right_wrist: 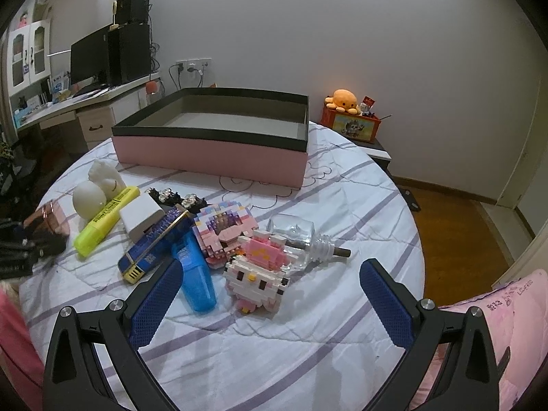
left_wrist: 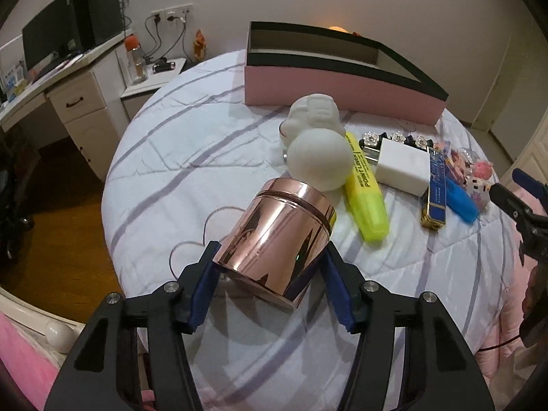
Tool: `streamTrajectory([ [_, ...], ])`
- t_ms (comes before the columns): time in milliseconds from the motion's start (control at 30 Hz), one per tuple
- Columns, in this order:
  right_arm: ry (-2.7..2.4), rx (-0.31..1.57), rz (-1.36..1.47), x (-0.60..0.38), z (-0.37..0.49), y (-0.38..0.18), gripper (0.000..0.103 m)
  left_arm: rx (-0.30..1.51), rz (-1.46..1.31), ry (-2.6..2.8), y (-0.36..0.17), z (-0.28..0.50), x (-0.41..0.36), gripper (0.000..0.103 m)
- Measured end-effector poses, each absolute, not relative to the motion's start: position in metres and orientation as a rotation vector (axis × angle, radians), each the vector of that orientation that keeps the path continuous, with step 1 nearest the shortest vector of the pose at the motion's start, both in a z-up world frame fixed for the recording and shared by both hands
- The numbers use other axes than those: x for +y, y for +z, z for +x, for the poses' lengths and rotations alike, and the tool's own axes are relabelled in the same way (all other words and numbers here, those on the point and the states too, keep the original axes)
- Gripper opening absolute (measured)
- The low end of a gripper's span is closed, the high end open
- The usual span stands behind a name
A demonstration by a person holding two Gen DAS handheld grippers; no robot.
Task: Organize rigid objects
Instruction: 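Grasp the rose-gold canister with the left gripper, then lift the canister with the left gripper while the right gripper grasps the white figurine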
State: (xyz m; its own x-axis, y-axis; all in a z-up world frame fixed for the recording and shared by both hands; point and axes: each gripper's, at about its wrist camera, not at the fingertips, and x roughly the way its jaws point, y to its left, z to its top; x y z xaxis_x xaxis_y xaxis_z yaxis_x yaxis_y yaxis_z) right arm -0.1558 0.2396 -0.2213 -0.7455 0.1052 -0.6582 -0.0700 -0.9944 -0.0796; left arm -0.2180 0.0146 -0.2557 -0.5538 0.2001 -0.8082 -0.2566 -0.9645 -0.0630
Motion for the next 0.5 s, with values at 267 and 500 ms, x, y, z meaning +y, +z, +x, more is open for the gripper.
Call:
streamTrajectory([
  [267,2.84,-0.118,-1.042,0.22,-0.163,-0.213,0.103,0.072,-1.263,2.579,-0.258,-0.212,0.009,0.054],
  [500,2.982,-0.054,-1.014,0.191,-0.178,-0.201,0.103,0.012,-1.248,2.559,-0.254,-0.212,-0.003,0.052],
])
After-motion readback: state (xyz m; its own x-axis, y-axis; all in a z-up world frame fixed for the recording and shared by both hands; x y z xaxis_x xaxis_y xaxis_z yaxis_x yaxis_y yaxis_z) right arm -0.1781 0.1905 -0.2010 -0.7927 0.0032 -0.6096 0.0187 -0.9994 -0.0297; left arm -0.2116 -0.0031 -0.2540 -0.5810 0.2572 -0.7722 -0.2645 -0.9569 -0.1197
